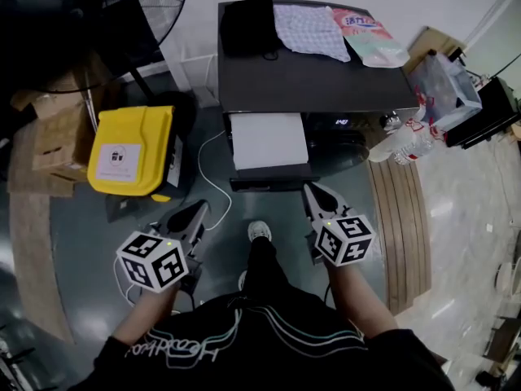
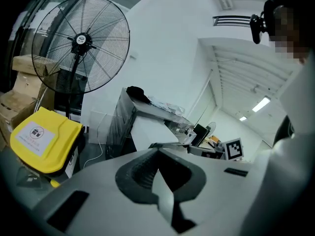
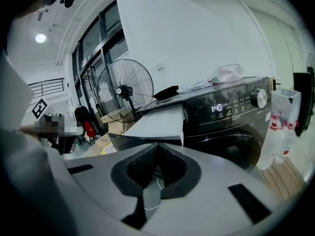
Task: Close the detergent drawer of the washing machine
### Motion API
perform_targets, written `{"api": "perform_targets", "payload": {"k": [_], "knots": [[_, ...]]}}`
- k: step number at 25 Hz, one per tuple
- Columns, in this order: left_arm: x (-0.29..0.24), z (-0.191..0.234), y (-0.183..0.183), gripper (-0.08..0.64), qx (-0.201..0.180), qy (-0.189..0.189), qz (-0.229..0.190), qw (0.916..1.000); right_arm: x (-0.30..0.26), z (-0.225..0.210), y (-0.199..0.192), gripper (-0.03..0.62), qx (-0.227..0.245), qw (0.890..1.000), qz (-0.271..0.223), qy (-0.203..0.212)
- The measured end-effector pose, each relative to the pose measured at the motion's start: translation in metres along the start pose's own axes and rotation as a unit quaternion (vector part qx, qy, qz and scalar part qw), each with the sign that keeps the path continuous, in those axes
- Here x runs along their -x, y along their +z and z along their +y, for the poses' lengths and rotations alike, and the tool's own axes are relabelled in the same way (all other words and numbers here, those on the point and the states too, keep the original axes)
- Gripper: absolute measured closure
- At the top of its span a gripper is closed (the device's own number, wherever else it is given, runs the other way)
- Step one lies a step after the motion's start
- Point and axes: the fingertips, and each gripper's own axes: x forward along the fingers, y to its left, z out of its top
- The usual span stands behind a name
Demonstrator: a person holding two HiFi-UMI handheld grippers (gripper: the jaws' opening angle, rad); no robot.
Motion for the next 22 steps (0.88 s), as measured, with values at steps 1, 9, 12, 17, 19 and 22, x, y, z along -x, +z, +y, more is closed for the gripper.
{"api": "perform_targets", "payload": {"k": [1,9,12,17,19,22], "knots": [[-0.001,0.001,0.001,0.537,0.002,-0.001,0.000,1.0000,0.000,0.000,0.000,0.566,0.000,1.000,0.000,0.000],[-0.007,0.004,0.003,0.537,0.010,-0.005,-0.002,0.9999,0.000,-0.001,0.005,0.566,0.005,1.000,-0.003,0.000],[-0.008,0.007,0.003,0.537,0.012,-0.006,-0.002,0.9999,-0.001,-0.001,0.009,0.566,0.022,1.000,-0.005,-0.003],[-0.009,0.005,0.005,0.537,0.014,-0.008,-0.002,0.9999,-0.002,-0.002,0.015,0.566,0.022,1.000,-0.008,-0.003],[-0.010,0.003,0.005,0.537,0.013,-0.009,-0.002,0.9999,-0.002,-0.003,0.015,0.566,0.020,1.000,-0.007,-0.002],[-0.011,0.001,0.006,0.537,0.010,-0.010,-0.003,0.9999,-0.002,-0.004,0.016,0.566,0.012,1.000,-0.009,0.000]]}}
